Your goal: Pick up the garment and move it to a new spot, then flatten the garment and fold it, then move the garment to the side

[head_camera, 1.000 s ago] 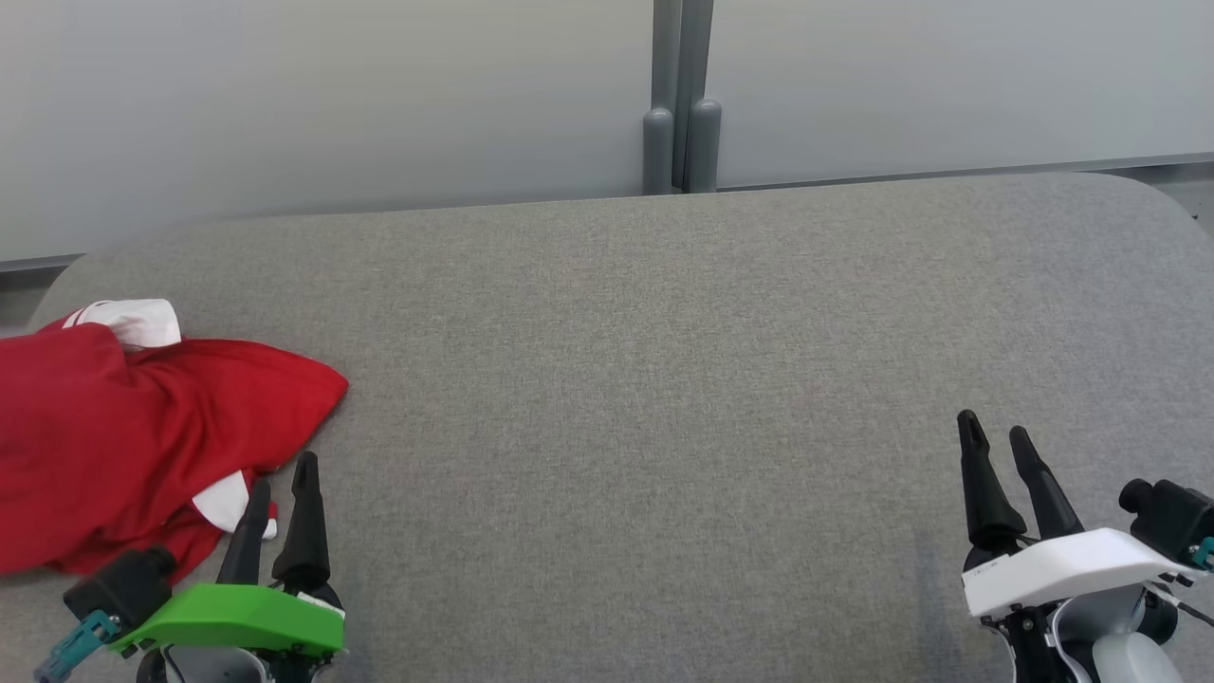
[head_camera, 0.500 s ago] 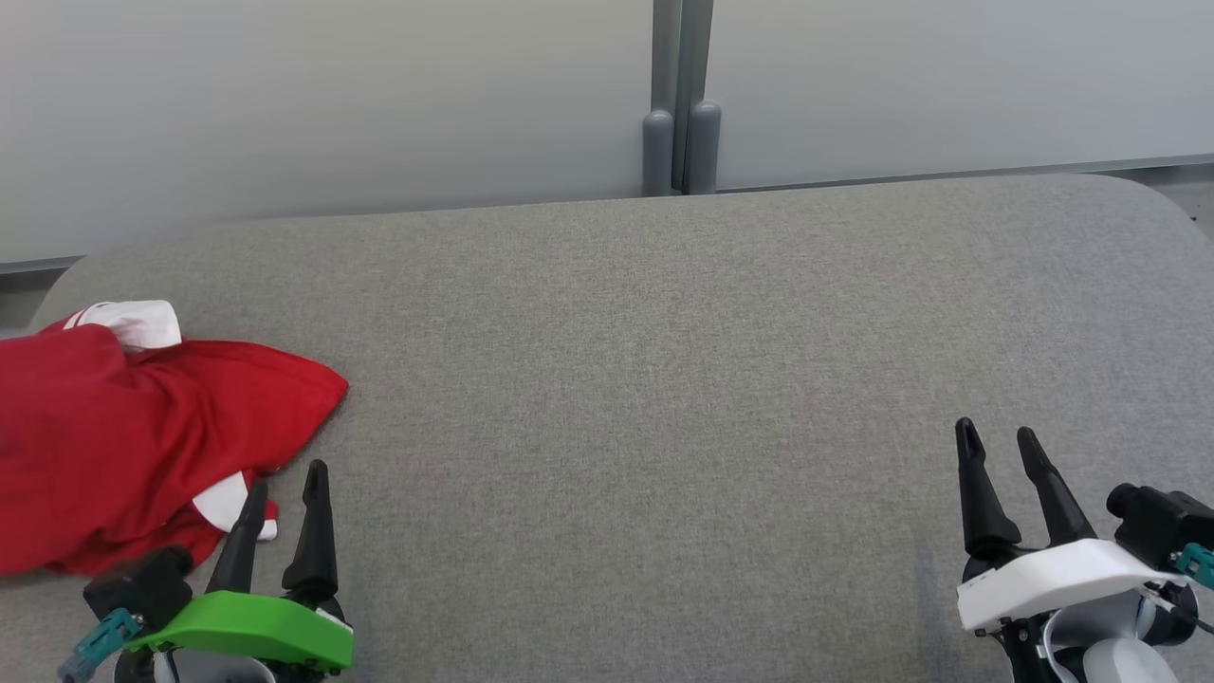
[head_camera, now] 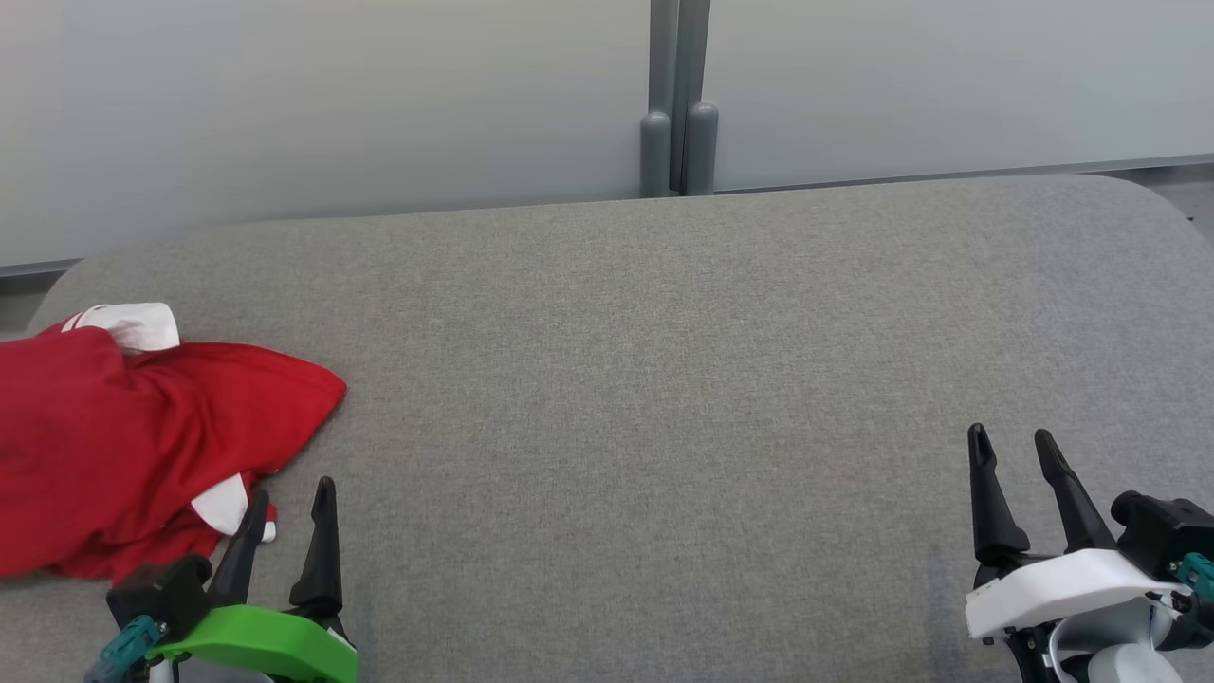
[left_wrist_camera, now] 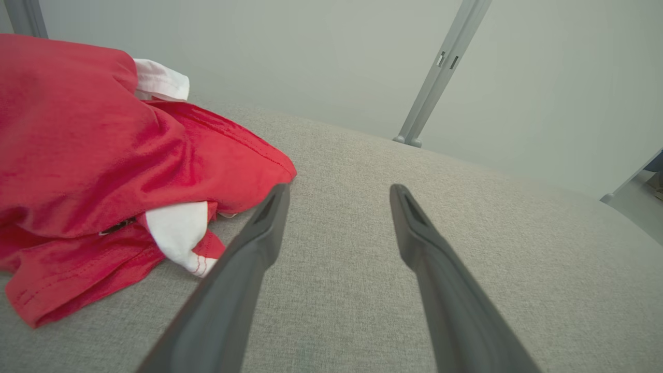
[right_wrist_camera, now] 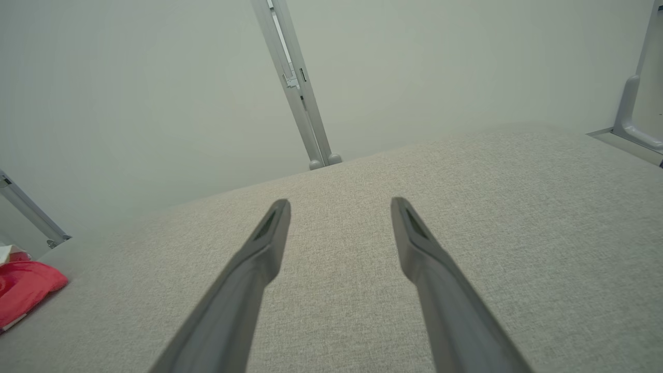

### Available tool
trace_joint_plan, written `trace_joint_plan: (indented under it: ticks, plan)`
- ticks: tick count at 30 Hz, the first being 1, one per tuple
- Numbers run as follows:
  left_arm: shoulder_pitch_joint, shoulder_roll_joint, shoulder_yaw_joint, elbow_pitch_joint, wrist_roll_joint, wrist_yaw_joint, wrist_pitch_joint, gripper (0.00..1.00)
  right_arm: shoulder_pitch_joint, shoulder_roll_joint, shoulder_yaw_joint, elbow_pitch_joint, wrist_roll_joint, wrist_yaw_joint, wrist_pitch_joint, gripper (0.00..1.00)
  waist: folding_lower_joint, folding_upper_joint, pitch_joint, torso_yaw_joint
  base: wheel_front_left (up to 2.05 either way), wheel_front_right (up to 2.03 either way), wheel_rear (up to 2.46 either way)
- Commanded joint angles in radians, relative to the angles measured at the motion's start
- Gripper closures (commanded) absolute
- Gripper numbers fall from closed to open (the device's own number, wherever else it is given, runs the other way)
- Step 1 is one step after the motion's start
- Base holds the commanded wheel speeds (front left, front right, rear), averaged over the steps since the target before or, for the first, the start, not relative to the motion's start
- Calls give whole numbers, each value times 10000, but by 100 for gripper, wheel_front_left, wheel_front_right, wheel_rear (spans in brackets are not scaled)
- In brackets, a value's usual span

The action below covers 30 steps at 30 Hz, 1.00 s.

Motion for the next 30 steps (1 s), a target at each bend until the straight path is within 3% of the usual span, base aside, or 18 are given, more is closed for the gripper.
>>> trace_joint_plan:
  ticks: [1, 19, 30]
  plan:
    - [3, 120, -22, -12, 182, -37, -85, 0, 23, -14, -46, -22, -226, 5, -94, 0, 0, 43, -7, 3, 0, 0, 0]
    - [-42, 338, -132, 199, 1554, -46, -503, 0, 48, -209, 6, 280, -1512, 5, -515, 0, 0, 54, 37, 33, 0, 0, 0]
    - [21, 279, -158, 474, 1690, -43, -685, 0, 222, -185, 40, 301, -2110, 5, -704, 0, 0, 59, -5, 31, 0, 0, 0]
